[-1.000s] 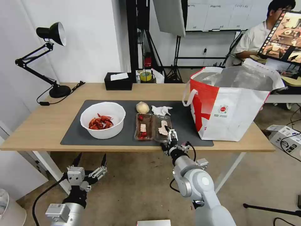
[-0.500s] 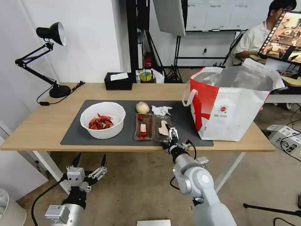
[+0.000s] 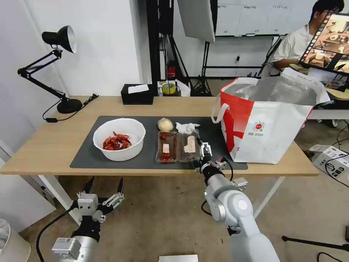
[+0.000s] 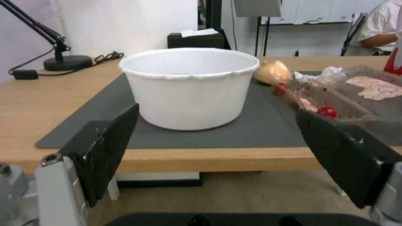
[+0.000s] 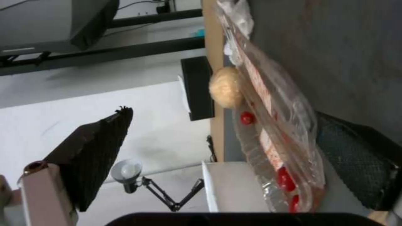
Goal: Pick up the trash from the table and place it into the takeout bag.
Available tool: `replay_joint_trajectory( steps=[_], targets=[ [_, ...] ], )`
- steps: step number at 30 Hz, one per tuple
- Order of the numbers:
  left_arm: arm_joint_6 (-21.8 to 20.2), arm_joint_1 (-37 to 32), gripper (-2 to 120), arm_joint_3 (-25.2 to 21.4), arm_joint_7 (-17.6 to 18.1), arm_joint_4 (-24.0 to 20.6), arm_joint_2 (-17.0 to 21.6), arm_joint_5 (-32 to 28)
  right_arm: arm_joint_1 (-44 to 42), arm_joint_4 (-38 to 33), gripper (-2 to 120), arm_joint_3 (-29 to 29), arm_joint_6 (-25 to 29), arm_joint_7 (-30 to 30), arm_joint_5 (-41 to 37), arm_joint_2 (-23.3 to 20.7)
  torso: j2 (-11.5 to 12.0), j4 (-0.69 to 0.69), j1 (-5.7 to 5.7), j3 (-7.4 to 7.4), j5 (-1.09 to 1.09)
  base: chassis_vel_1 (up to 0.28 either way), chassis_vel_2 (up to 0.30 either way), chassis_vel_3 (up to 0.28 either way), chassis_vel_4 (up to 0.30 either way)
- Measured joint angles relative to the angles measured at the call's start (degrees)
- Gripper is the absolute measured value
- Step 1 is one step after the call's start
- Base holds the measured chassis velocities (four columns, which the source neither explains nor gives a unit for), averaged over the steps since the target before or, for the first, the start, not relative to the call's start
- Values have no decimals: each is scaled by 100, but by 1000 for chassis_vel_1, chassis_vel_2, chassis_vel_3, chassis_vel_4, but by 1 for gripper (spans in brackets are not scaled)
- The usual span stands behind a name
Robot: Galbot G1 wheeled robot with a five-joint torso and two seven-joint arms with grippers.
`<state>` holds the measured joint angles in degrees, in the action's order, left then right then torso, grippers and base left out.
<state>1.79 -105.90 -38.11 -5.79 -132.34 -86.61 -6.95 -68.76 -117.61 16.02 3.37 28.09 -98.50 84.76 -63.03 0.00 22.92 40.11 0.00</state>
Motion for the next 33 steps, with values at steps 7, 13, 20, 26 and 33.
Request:
replay_joint_trajectory(
  steps=[7,13,20,26,33],
  targets=[
    [-2,-34,100,-18,-1,-56,37,-16,84,-205,100,-18,-90,-17,-91,-229,0,0,0,0,0,0,0,0,0],
    [-3,-91,100,-20,-1,-68,6,-10,137,-335,100,-69,-264,5,-221,-333,0,0,0,0,0,0,0,0,0],
    [-2,-193,100,-30,-3,-163,-28,39,549,-334,100,-179,-1632,672,-503,-441,0,0,0,0,0,0,0,0,0],
    [5,-300,100,-51,-4,-226,-79,118,1232,-16,100,-304,-2045,1423,-660,-369,0,1,0,0,-1,0,0,0,0],
    [11,-358,100,-82,-6,-276,-121,143,1531,275,100,-403,-2133,1621,-790,-490,0,1,0,0,0,0,0,0,0]
  ],
)
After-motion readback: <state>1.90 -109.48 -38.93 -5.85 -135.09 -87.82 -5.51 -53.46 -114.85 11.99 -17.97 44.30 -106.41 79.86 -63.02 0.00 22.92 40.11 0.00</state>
